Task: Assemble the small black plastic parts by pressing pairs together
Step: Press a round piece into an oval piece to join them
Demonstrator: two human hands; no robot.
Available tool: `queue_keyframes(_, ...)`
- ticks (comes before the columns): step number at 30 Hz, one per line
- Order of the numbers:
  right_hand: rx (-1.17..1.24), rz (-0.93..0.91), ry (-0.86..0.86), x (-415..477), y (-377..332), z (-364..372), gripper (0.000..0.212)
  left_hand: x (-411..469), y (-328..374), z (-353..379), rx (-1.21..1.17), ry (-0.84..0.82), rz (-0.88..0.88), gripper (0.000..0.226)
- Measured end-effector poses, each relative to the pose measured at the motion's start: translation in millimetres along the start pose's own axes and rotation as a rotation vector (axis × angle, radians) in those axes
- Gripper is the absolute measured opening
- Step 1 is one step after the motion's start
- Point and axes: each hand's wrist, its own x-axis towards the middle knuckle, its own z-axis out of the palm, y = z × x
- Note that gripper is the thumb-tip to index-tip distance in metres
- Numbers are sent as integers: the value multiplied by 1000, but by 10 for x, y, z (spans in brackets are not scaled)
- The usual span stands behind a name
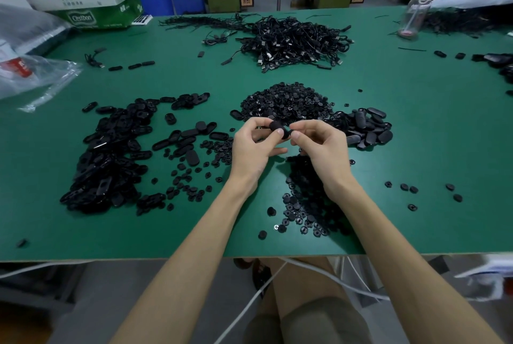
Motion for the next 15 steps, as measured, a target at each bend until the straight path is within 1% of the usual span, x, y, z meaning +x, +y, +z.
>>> queue_keyframes(6, 58, 3, 101, 3, -20, -6, 20, -15, 19, 14, -24, -55, -15, 6)
queue_keyframes(8, 39, -11, 107, 0, -23, -2, 20, -14, 31, 2, -13, -75, -8, 6)
queue_keyframes(12, 7, -26, 121, -3, -22, -1, 16, -3, 30, -4, 40, -33, -25, 11)
queue_keyframes(15, -11, -49, 125, 4, 0, -4, 14, 2, 31, -2, 43, -74, -45, 10)
